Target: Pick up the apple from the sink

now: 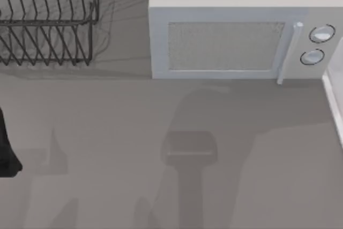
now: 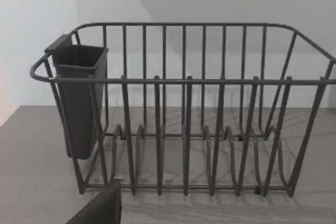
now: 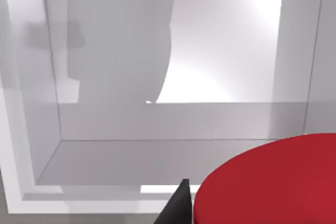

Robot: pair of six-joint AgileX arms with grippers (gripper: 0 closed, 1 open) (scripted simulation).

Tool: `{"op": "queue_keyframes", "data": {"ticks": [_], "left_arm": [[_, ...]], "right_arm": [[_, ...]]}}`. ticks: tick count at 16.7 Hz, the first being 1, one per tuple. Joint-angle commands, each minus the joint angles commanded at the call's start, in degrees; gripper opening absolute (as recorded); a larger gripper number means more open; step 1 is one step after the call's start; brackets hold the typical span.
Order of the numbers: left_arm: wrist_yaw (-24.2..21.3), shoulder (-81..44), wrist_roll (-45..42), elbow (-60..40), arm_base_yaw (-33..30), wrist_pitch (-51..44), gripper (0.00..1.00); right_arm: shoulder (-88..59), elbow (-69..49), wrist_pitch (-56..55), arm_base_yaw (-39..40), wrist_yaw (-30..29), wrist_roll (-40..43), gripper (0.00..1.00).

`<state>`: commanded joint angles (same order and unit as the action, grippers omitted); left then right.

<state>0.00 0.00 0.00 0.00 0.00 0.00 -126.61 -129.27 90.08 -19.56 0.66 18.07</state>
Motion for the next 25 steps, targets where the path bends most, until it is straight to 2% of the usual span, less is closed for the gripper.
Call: {"op": "queue_keyframes", "data": {"ticks": [4,7,10,15,18,21,25], "left_arm": [[0.0,0.0,0.0,0.0,0.0,0.0,1.0],[0.0,0.0,0.0,0.0,0.0,0.0,1.0],[0.0,0.0,0.0,0.0,0.0,0.0,1.0],[0.0,0.0,0.0,0.0,0.0,0.0,1.0],[0.0,0.0,0.0,0.0,0.0,0.0,1.0],[0.0,0.0,0.0,0.0,0.0,0.0,1.0],[0.0,0.0,0.0,0.0,0.0,0.0,1.0]], "right_arm": [[0.47,0.83,-0.32,0.88,0.02,-0.85,0.0],[4.36,6.05,-1.62,6.32,-0.06,-6.25,0.0],[10.85,16.02,-3.88,17.02,-0.2,-16.78,0.0],[24.4,37.48,-8.86,39.91,-0.47,-39.13,0.0],[31.17,46.15,-11.46,48.62,-0.6,-47.77,0.0],[34.24,49.49,-12.67,51.96,-0.66,-51.08,0.0],[34.0,49.36,-12.53,51.75,-0.57,-51.11,0.0]]}}
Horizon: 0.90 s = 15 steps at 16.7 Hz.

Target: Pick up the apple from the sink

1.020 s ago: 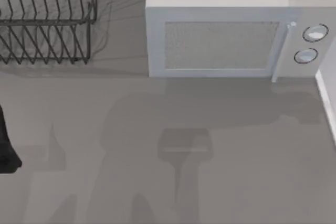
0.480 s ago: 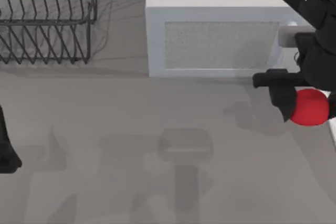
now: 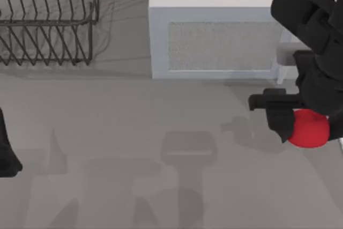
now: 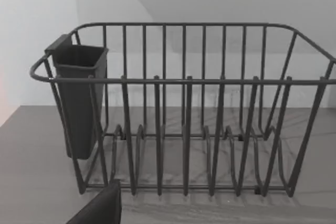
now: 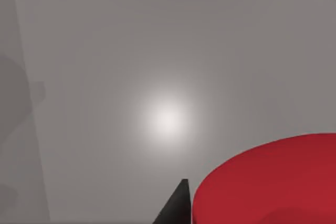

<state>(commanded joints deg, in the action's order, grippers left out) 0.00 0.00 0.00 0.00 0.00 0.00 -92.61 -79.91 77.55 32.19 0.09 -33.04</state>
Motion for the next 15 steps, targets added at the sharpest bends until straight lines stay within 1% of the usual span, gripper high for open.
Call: {"op": "queue_keyframes", "data": {"ticks": [2,4,9,11,15], "left_arm": [[0.0,0.0,0.0,0.0,0.0,0.0,1.0],[0.0,0.0,0.0,0.0,0.0,0.0,1.0],[0.0,0.0,0.0,0.0,0.0,0.0,1.0],[0.0,0.0,0.0,0.0,0.0,0.0,1.0],[0.0,0.0,0.0,0.0,0.0,0.0,1.0]], "right_arm": [[-0.2,0.91,-0.92,0.02,0.0,-0.01,0.0],[-0.78,3.84,-4.13,0.07,-0.02,-0.04,0.0],[-3.16,14.83,-19.16,0.33,-0.07,-0.2,0.0],[-4.07,18.67,-23.44,0.44,-0.09,-0.29,0.0],[-4.55,20.53,-25.32,0.5,-0.1,-0.34,0.0]]}}
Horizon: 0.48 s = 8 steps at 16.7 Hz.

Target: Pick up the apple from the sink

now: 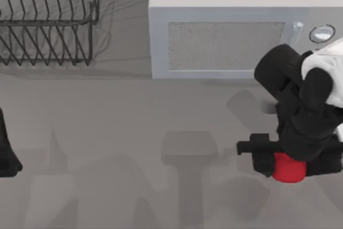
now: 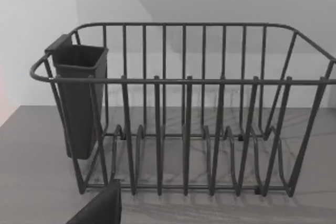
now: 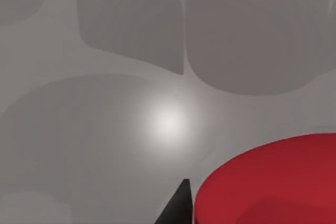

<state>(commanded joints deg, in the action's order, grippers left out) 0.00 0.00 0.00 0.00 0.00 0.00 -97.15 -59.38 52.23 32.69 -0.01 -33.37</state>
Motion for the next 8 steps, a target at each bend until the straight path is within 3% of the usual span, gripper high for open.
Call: {"op": "queue_keyframes", "data": {"ticks": [2,8], "left_arm": [[0.0,0.0,0.0,0.0,0.0,0.0,1.0],[0.0,0.0,0.0,0.0,0.0,0.0,1.0]], "right_arm": [[0.0,0.0,0.0,0.0,0.0,0.0,0.0],[0.0,0.0,0.0,0.0,0.0,0.0,0.45]]}}
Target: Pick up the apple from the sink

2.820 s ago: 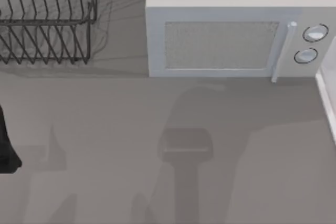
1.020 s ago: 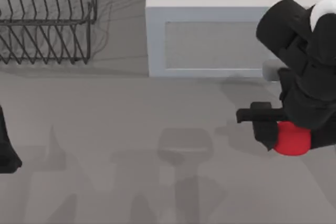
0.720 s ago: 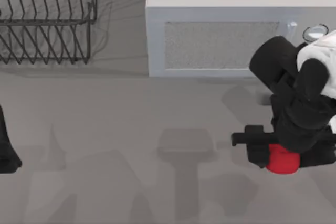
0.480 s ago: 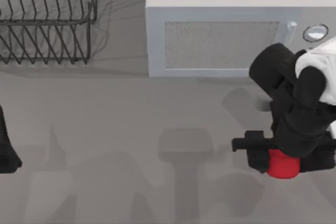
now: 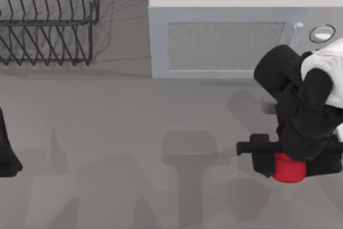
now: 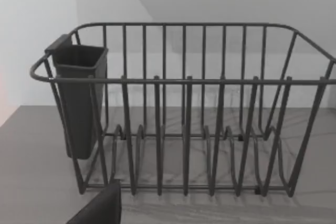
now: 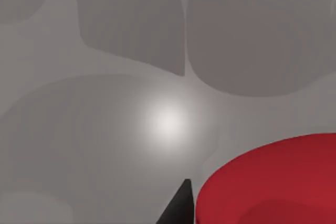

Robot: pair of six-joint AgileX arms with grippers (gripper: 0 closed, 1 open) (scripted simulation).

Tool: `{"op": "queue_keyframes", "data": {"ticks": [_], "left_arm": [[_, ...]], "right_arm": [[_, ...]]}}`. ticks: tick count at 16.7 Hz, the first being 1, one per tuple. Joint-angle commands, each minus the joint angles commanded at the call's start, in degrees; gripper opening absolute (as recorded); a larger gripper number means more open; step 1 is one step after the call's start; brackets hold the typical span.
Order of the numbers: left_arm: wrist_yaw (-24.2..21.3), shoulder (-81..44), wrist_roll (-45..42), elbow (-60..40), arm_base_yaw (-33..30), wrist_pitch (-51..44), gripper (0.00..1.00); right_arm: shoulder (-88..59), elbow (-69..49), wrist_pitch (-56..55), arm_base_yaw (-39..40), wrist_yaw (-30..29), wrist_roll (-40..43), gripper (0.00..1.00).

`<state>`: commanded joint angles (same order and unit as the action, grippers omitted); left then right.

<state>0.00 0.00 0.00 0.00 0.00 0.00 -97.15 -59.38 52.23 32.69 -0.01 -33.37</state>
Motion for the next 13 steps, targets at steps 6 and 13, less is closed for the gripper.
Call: {"op": "queue_keyframes", "data": {"ticks": [6,13], "left_arm": [[0.0,0.0,0.0,0.0,0.0,0.0,1.0],[0.0,0.0,0.0,0.0,0.0,0.0,1.0]], "right_arm": [[0.0,0.0,0.0,0.0,0.0,0.0,0.9],[0.0,0.0,0.0,0.0,0.0,0.0,1.0]]}}
